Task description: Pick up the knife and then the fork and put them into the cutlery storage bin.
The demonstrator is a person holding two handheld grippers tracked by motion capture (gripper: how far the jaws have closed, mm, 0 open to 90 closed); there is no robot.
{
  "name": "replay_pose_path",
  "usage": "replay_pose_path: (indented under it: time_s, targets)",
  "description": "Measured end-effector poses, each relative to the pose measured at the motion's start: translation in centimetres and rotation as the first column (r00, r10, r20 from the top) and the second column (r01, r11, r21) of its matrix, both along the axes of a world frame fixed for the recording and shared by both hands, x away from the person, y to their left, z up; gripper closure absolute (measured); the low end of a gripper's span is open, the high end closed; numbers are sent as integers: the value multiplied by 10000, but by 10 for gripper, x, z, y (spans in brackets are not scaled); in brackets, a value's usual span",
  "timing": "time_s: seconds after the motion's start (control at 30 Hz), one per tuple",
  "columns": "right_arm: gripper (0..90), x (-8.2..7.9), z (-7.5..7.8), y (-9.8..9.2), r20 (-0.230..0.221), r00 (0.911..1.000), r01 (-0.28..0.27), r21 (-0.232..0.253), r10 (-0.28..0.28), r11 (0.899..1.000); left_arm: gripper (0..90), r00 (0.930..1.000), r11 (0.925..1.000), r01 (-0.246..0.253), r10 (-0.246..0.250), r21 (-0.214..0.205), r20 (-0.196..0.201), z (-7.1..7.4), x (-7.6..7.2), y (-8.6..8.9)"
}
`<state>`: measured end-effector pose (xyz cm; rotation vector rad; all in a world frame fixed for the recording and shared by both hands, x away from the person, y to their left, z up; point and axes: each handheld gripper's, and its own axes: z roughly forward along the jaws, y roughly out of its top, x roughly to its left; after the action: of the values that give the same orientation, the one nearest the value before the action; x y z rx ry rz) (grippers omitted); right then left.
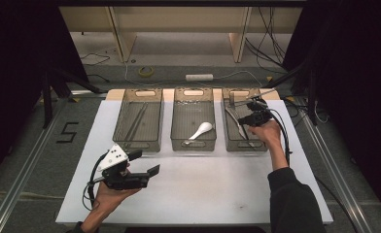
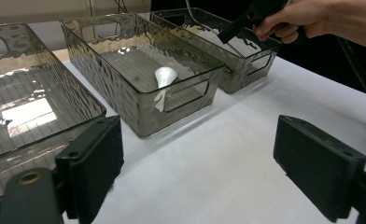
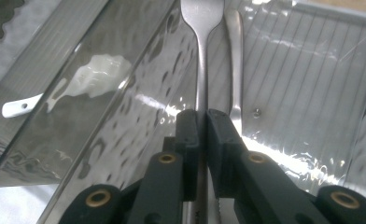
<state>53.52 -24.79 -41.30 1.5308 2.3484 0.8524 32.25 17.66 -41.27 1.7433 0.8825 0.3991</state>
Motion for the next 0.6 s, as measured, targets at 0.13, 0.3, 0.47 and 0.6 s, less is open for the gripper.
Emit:
replay_pose_path:
  time_s: [0.13,0.3,0.47,0.6]
  targets:
    - [838,0,-4,1,-157,9998,77,1,-77,10000,156,10000,10000,5,-5,17,-4,0,0,0]
    - [837,0,-6,3,-225,9997,73,-14,-74,10000,156,10000,10000,27,-27,47,-9,0,0,0]
    - [831,1,-8,4,-406,9992,68,-94,-72,9999,156,10000,10000,25,-25,53,-11,0,0,1]
    - [797,1,-10,5,-650,9979,-14,0,14,10000,156,10000,10000,25,-25,51,-1,0,0,0]
